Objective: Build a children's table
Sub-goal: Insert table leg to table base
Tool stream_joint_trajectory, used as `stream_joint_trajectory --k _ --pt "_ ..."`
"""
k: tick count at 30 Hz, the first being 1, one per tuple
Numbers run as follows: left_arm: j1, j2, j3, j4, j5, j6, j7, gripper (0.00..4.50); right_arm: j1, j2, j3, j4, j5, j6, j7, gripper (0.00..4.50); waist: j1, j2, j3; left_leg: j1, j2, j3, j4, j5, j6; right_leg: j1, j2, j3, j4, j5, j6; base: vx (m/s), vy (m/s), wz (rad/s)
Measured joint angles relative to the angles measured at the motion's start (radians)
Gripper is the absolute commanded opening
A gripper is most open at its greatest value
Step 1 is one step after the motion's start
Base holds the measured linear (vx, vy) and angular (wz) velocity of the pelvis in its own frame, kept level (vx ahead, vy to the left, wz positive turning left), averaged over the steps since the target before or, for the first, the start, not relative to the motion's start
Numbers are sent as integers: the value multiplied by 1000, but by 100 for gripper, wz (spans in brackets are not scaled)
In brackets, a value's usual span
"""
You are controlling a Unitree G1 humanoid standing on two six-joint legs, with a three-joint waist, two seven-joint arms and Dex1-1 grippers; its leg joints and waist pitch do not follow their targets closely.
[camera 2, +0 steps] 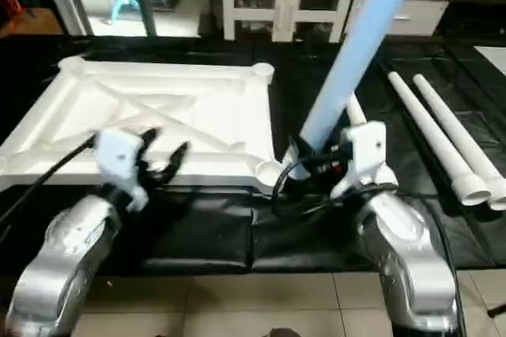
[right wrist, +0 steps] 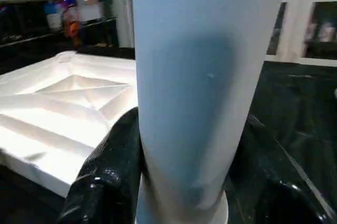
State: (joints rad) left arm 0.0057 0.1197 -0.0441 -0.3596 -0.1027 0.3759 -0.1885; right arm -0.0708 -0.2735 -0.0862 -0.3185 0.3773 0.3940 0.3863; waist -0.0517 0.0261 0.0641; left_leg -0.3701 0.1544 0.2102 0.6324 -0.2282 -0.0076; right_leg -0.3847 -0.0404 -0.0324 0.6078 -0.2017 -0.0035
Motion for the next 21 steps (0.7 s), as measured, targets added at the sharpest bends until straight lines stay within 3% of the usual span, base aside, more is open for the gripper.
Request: stream_joint_trajectory --k 1,2,4,7,8,9,10,11,12,13,14,15,16,17,18,19,20,21 --pt "30 0 -1 -10 2 5 9 322 6 4 7 -2 -4 0 -8 187 2 -2 2 10 4 9 0 -6 -3 -4 6 9 -2 -2 2 33 0 -41" --pt "55 1 -10 -15 13 12 21 322 10 8 18 -3 -9 0 -11 187 5 -5 4 27 10 20 0 -16 -6 0 16 23 -1 -7 2 33 0 -41" --pt "65 -1 -12 -21 22 16 29 322 21 18 29 -10 -19 0 -17 187 5 -10 9 55 16 31 0 -32 -13 7 13 18 4 -18 -2 53 7 -60" --pt "53 -2 -13 -46 24 17 37 322 22 25 41 -15 -22 0 -22 187 -8 -23 18 97 19 38 0 -61 -35 3 -29 -33 41 -59 -23 47 -19 -81" --pt "43 -2 -13 -50 30 18 42 322 21 24 44 -14 -23 0 -22 187 -19 -31 19 101 16 28 1 -71 -44 12 -39 -49 45 -54 -19 16 -61 -86" --pt "29 -2 -14 -50 33 19 44 322 21 21 43 -15 -23 -1 -20 187 -32 -30 17 96 10 2 6 -77 -40 15 -34 -54 38 -50 -14 38 -80 -51" --pt "13 -12 -24 -51 36 20 44 322 20 9 37 -14 -23 -1 -18 187 -38 -29 16 81 -3 -29 25 -94 -10 15 -26 -51 38 -50 -14 94 -70 -15" --pt "4 -24 -44 -57 37 20 45 322 19 2 28 -13 -23 -1 -17 187 -39 -25 15 50 -16 -67 72 -103 16 18 -17 -48 39 -51 -19 94 -70 -15" --pt "8 -24 -47 -62 39 20 45 322 13 -3 26 -13 -22 0 -14 187 -38 -22 13 22 -27 -84 97 -105 19 24 -15 -46 39 -54 -23 116 -50 -8" --pt "13 -21 -43 -64 40 20 50 322 3 -5 27 -13 -19 0 -6 187 -36 -18 11 -5 -33 -97 95 -104 19 28 -12 -46 38 -56 -24 133 -14 -9" --pt "21 -16 -39 -65 43 21 58 322 -10 -7 30 -14 -13 1 5 187 -29 -2 9 -30 -25 -102 55 -100 23 39 0 -52 35 -64 -23 133 -14 -9" --pt "27 -10 -38 -67 49 22 63 322 -16 -19 40 -15 -11 3 27 187 -24 15 8 -38 -12 -102 34 -57 17 55 10 -65 31 -71 -21 158 50 -11" --pt "34 -5 -33 -67 56 25 65 322 -17 -27 57 -15 -8 9 48 187 -20 25 9 -29 2 -110 31 -20 5 71 20 -70 25 -77 -18 192 92 -3" --pt "36 6 -20 -72 61 29 66 322 -20 -32 81 -18 -4 10 78 187 -23 35 10 -23 -3 -133 32 -8 -15 97 12 -97 13 -88 -10 192 92 -3" --pt "36 12 -13 -78 62 32 66 322 -20 -40 97 -22 -3 10 94 187 -34 25 11 -18 -18 -151 27 -9 -12 107 10 -101 3 -93 -11 233 81 36" --pt "37 15 -10 -82 63 33 66 322 -21 -48 106 -24 -3 10 107 187 -52 18 12 -14 -38 -171 16 -7 -3 107 9 -95 2 -104 -24 226 57 62" --pt "45 20 -8 -89 66 36 66 322 -23 -53 116 -24 -3 10 120 187 -69 10 10 -9 -70 -199 7 -8 5 108 10 -81 14 -123 -42 226 57 62" --pt "52 25 -1 -95 68 38 66 322 -26 -52 123 -24 -1 11 126 187 -82 2 8 -1 -97 -221 2 -12 11 100 11 -57 49 -134 -43 215 17 60"
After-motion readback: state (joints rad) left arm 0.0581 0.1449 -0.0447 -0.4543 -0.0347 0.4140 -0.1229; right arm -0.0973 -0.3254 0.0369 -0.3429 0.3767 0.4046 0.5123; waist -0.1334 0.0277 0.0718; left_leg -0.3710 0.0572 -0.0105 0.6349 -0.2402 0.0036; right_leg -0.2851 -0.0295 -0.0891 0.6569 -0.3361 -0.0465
